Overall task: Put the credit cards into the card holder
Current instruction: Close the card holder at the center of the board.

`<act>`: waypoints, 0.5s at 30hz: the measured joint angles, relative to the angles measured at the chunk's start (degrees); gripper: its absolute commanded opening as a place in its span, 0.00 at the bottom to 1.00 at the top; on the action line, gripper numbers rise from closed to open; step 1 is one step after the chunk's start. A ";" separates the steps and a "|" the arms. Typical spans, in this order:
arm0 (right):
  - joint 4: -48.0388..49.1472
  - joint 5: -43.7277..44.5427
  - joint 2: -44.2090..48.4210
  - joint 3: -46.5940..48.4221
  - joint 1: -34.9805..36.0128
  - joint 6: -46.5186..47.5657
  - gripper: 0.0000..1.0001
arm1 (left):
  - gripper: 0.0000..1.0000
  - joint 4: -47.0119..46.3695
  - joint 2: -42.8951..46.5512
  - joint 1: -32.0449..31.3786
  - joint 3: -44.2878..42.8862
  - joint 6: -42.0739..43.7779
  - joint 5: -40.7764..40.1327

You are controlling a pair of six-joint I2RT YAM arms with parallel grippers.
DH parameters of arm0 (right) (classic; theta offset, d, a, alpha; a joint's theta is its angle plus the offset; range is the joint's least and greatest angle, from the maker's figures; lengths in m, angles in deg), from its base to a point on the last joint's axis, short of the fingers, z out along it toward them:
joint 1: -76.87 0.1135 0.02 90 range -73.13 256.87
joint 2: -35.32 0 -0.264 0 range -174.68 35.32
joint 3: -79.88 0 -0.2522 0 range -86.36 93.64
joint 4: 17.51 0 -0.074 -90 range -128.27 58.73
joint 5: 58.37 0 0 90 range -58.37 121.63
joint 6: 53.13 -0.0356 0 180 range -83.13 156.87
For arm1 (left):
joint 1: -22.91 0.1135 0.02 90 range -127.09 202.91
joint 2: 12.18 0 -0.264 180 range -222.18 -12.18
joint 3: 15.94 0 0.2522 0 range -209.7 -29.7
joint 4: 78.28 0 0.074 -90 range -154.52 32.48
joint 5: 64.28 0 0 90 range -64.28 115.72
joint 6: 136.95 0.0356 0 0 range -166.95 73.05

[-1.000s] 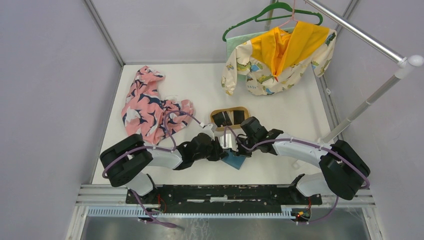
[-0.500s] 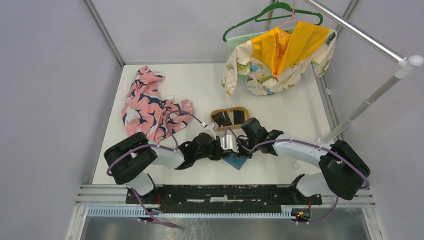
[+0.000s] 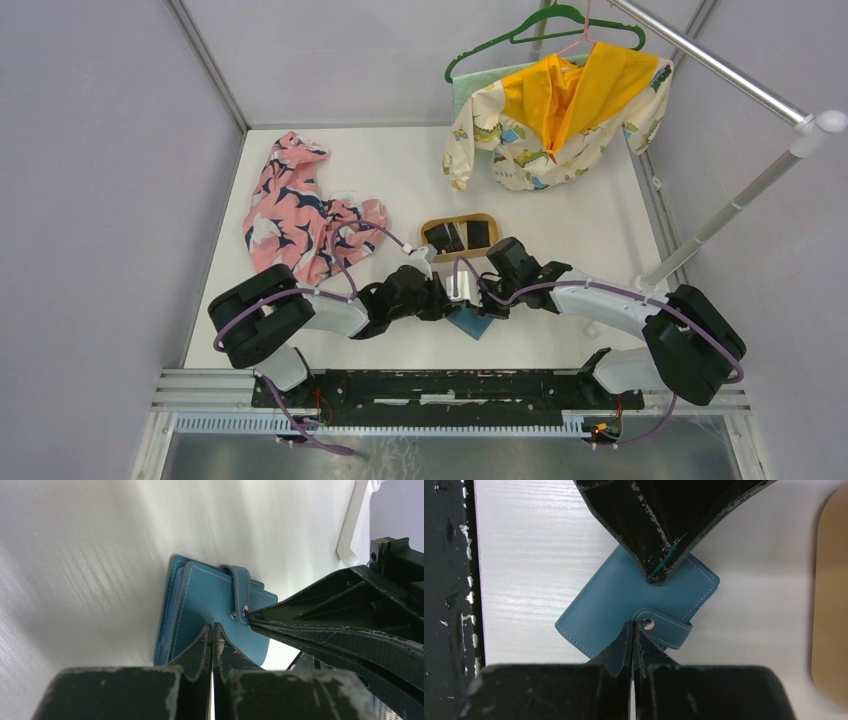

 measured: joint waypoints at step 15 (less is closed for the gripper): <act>-0.02 -2.49 0.00 0.00 -0.17 -0.07 0.00 | 0.02 -0.50 -1.07 0.04 -0.76 0.00 0.72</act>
